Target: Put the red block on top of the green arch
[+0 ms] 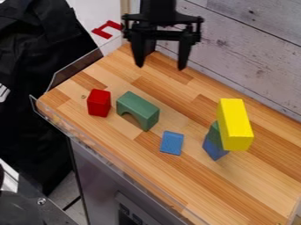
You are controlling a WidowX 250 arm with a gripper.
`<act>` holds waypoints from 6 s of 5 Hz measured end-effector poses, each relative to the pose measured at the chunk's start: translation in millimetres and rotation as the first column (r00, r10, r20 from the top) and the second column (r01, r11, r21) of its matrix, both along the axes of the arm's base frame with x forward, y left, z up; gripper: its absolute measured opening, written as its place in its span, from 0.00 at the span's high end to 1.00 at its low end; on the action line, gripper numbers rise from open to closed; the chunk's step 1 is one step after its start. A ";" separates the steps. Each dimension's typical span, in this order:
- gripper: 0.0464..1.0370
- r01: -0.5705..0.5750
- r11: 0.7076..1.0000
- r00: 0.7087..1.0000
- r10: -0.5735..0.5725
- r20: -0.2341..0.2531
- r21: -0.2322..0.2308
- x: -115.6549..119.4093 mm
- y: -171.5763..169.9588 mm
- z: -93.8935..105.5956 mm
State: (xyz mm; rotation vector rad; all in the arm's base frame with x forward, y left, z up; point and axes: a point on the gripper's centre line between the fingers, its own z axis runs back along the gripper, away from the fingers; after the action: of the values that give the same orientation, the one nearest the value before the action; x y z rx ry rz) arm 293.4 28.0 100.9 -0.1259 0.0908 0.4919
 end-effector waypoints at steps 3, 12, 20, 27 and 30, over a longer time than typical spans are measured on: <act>0.04 0.013 1.000 1.000 -0.013 -0.015 -0.003 -46.9 29.6 -13.5; 0.04 -0.046 0.999 0.991 0.046 -0.126 0.006 -61.0 58.6 -40.1; 0.20 -0.083 0.993 0.979 0.066 -0.192 -0.079 -59.3 74.0 -82.9; 0.47 0.079 0.985 0.995 -0.069 -0.069 0.156 5.4 39.4 3.2; 0.47 0.092 0.996 0.991 -0.091 -0.094 0.006 -9.0 5.4 -27.3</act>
State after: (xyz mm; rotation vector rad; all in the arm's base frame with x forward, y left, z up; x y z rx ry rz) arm 284.4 33.4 73.6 -0.0881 0.1851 0.4069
